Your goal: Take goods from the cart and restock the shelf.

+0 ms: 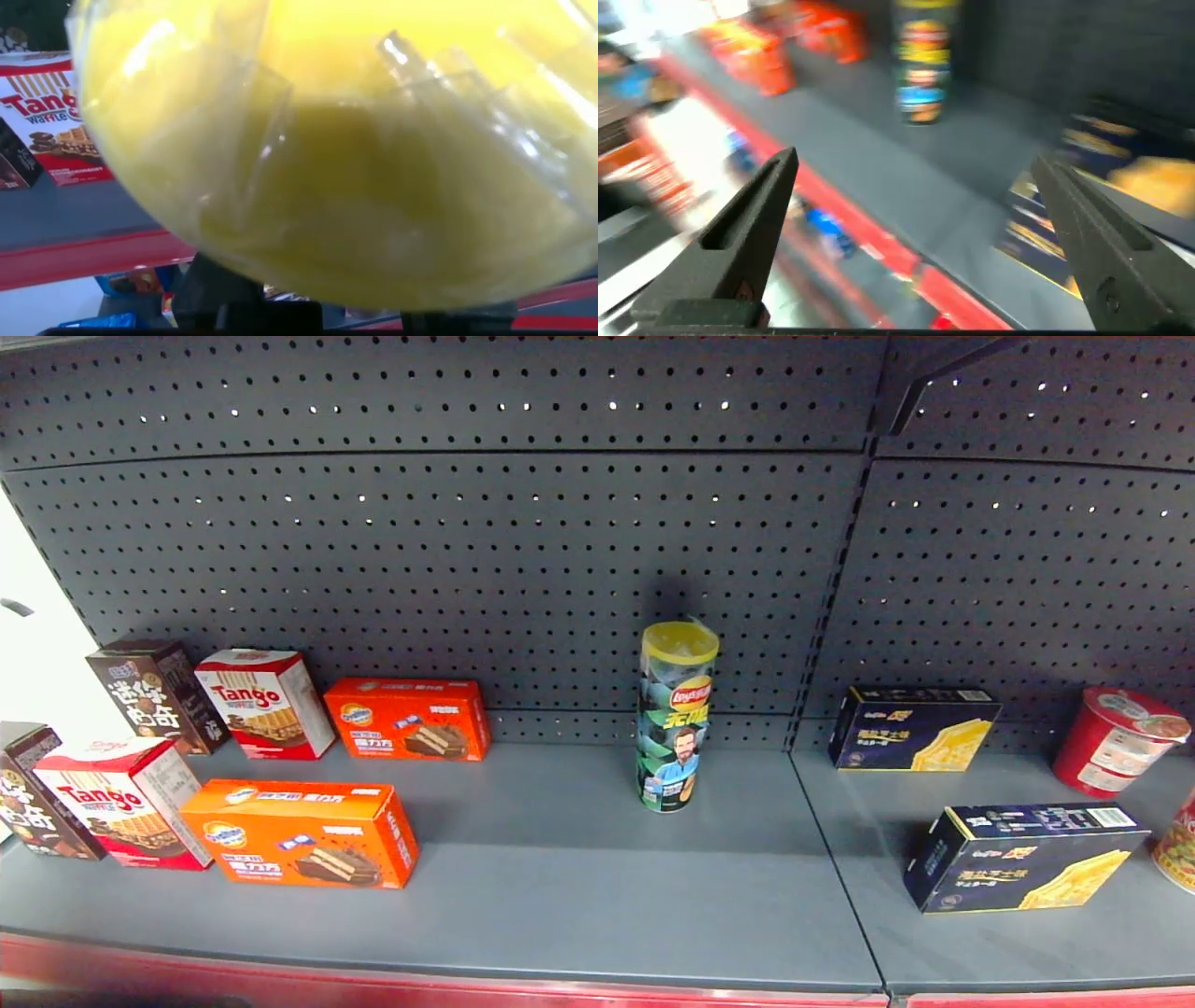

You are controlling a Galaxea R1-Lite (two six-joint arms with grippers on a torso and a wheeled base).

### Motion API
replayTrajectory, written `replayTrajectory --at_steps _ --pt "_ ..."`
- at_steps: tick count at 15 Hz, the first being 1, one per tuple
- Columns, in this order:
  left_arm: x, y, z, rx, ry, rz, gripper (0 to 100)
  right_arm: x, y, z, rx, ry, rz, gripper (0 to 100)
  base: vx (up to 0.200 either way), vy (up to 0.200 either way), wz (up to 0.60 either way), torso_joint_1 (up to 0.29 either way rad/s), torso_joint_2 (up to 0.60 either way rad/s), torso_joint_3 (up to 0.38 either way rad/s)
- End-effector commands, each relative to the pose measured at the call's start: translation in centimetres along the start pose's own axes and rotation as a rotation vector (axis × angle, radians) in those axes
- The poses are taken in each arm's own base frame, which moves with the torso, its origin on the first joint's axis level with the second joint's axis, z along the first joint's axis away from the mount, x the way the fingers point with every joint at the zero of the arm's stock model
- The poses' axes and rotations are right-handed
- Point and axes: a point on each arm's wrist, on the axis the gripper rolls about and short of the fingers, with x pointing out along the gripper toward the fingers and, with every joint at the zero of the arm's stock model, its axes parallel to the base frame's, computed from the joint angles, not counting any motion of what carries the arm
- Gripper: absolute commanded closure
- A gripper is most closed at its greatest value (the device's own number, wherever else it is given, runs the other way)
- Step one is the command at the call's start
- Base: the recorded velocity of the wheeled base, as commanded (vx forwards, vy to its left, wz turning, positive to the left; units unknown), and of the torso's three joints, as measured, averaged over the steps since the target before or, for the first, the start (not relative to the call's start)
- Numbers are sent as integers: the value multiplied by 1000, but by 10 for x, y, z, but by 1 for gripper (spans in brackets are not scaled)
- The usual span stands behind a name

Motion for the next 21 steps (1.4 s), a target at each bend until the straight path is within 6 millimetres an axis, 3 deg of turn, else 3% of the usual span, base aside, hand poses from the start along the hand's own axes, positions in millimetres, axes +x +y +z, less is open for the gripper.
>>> replayTrajectory --at_steps 1,6,10,11,13,16,17,21 --pt "1 0 0 -2 3 0 100 39 -11 3 31 98 61 0 0 0 0 0 0 0" --pt "1 0 -2 -6 12 -5 100 88 -27 17 26 118 52 0 0 0 0 0 0 0" --pt "1 1 -4 -9 19 -24 100 143 -50 20 -84 131 89 0 0 0 0 0 0 0" --pt "1 1 -4 -9 19 -24 100 143 -50 20 -84 131 89 0 0 0 0 0 0 0" --pt "1 1 -5 -9 19 -27 100 181 -63 27 -119 119 112 0 0 0 0 0 0 0" --pt "1 1 -5 -8 17 -32 100 209 -72 31 -128 104 207 0 0 0 0 0 0 0" --pt "1 1 -5 -8 17 -32 100 209 -72 31 -128 104 207 0 0 0 0 0 0 0" --pt "1 1 -4 -10 17 -32 100 246 -84 21 -154 88 366 0 0 0 0 0 0 0"
